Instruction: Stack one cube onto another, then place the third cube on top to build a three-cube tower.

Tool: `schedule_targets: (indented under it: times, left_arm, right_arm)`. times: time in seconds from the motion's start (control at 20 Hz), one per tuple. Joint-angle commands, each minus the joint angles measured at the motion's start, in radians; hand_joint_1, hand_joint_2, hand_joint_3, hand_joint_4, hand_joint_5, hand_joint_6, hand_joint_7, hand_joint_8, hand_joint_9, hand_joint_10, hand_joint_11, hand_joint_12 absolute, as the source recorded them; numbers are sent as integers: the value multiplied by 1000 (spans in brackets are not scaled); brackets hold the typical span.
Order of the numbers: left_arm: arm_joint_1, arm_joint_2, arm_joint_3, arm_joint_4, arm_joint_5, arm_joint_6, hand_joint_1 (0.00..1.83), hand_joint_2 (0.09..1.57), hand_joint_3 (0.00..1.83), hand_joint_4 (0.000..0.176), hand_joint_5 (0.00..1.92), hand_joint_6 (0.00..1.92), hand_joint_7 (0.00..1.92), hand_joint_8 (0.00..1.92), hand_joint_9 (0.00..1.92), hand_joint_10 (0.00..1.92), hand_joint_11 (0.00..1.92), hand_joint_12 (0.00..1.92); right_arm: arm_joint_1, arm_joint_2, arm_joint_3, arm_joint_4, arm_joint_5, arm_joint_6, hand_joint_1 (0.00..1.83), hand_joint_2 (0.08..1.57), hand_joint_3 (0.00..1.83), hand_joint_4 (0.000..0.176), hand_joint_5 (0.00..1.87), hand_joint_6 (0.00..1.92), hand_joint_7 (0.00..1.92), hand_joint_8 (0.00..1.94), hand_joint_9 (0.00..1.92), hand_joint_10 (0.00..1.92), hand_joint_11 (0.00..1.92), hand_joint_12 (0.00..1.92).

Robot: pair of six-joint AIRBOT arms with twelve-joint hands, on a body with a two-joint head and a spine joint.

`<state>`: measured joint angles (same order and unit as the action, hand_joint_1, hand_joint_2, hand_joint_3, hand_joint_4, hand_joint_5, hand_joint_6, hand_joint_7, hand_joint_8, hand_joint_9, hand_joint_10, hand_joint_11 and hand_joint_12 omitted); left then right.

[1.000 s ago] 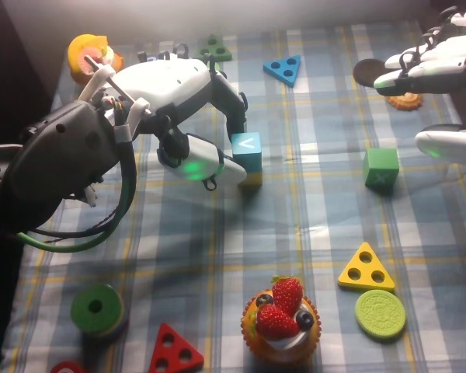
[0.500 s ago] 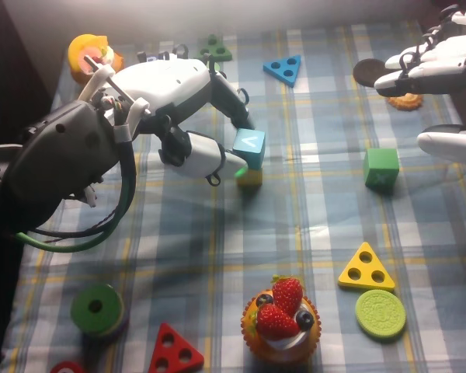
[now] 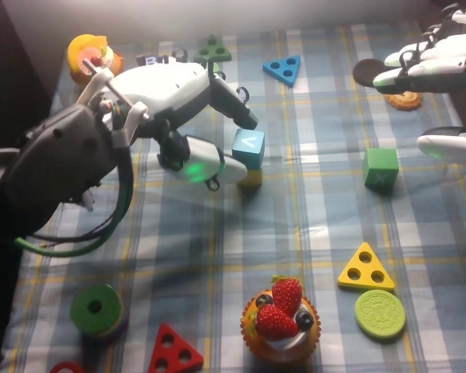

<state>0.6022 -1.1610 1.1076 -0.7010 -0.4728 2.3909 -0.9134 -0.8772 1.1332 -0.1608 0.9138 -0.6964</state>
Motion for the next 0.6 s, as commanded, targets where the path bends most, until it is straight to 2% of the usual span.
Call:
schedule_targets:
  times: [0.0, 0.05, 0.1, 0.15, 0.25, 0.3, 0.4, 0.45, 0.55]
  left_arm:
    - [-5, 9, -6, 27, -110, -1, 839, 948, 0, 176, 550, 0, 423, 0, 381, 1, 0, 444]
    - [-1, 26, -26, 34, -132, -1, 795, 924, 0, 176, 394, 0, 339, 0, 348, 0, 0, 362]
    - [2, 35, -37, 39, -145, -1, 808, 898, 0, 176, 282, 1, 293, 1, 308, 0, 0, 186]
    - [7, 49, -55, 48, -165, -1, 770, 901, 0, 176, 216, 0, 255, 0, 281, 0, 0, 154]
    - [26, 100, -112, 93, -219, -31, 643, 878, 0, 176, 49, 0, 228, 1, 269, 0, 0, 231]
    - [43, 131, -146, 132, -257, -90, 615, 863, 0, 176, 41, 3, 204, 0, 255, 0, 0, 241]
    - [89, 204, -210, 194, -349, -202, 583, 839, 0, 176, 5, 2, 120, 4, 143, 3, 0, 30]
    - [115, 243, -250, 220, -407, -239, 578, 838, 0, 176, 6, 3, 104, 0, 122, 0, 0, 5]
    - [152, 292, -297, 260, -497, -303, 586, 826, 0, 176, 0, 0, 65, 0, 77, 0, 0, 0]
  right_arm:
    - [11, -3, 0, 26, 116, 5, 491, 1259, 0, 0, 446, 0, 399, 1, 387, 1, 1, 1011]
    - [11, -9, 2, 26, 115, 5, 491, 1222, 0, 0, 440, 0, 404, 1, 388, 2, 0, 1022]
    - [12, -13, 5, 27, 113, 5, 556, 1202, 0, 0, 442, 1, 406, 1, 385, 1, 0, 1056]
    - [15, -21, 10, 27, 108, 5, 600, 1186, 0, 0, 439, 0, 404, 0, 381, 0, 0, 1058]
    - [32, -46, 27, 24, 73, 5, 639, 1101, 0, 0, 429, 1, 396, 0, 393, 4, 0, 1078]
    - [49, -68, 44, 18, 39, 5, 670, 1072, 0, 0, 439, 2, 393, 0, 379, 1, 0, 1052]
    - [71, -110, 76, 7, -29, 5, 749, 1024, 0, 0, 478, 6, 396, 0, 344, 0, 0, 979]
    - [80, -130, 93, 2, -65, 5, 772, 1008, 0, 0, 496, 10, 394, 0, 343, 1, 0, 970]
    - [84, -153, 115, 2, -103, 5, 781, 977, 0, 0, 588, 14, 423, 4, 391, 13, 0, 1058]
